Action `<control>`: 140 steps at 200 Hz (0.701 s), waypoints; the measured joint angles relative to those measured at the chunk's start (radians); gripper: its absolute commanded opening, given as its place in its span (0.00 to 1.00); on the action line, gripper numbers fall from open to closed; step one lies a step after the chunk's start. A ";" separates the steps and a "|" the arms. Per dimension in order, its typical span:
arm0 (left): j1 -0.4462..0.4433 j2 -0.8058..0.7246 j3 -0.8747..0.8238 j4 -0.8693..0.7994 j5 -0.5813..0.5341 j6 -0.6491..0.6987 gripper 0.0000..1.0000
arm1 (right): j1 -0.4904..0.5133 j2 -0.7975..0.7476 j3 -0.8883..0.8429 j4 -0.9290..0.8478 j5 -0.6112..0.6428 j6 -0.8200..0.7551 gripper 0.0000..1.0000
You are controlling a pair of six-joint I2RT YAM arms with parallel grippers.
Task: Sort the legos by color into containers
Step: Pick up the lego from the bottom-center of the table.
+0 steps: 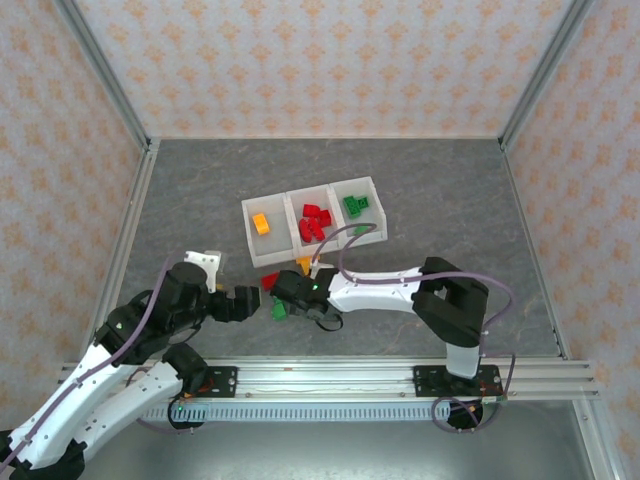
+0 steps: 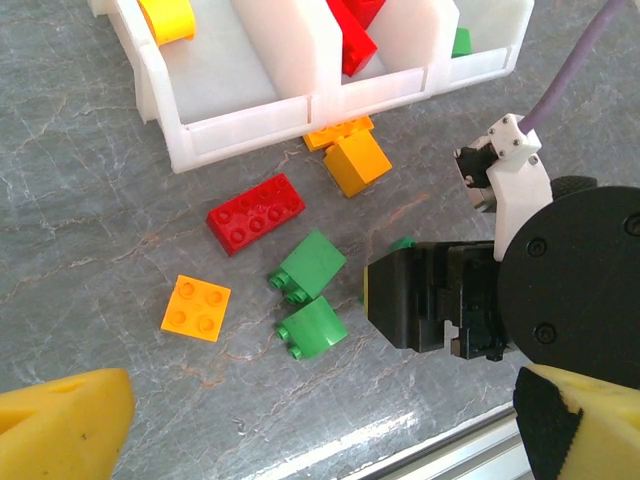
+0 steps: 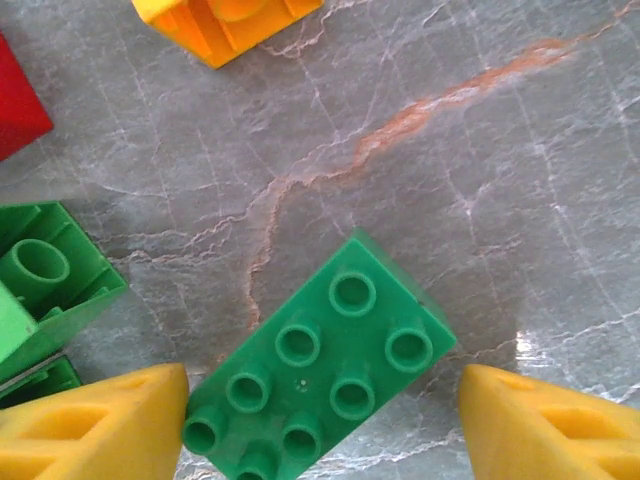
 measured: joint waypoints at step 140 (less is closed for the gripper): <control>0.020 0.017 0.000 0.000 0.000 0.000 0.99 | -0.100 -0.076 -0.095 -0.039 0.138 -0.212 0.68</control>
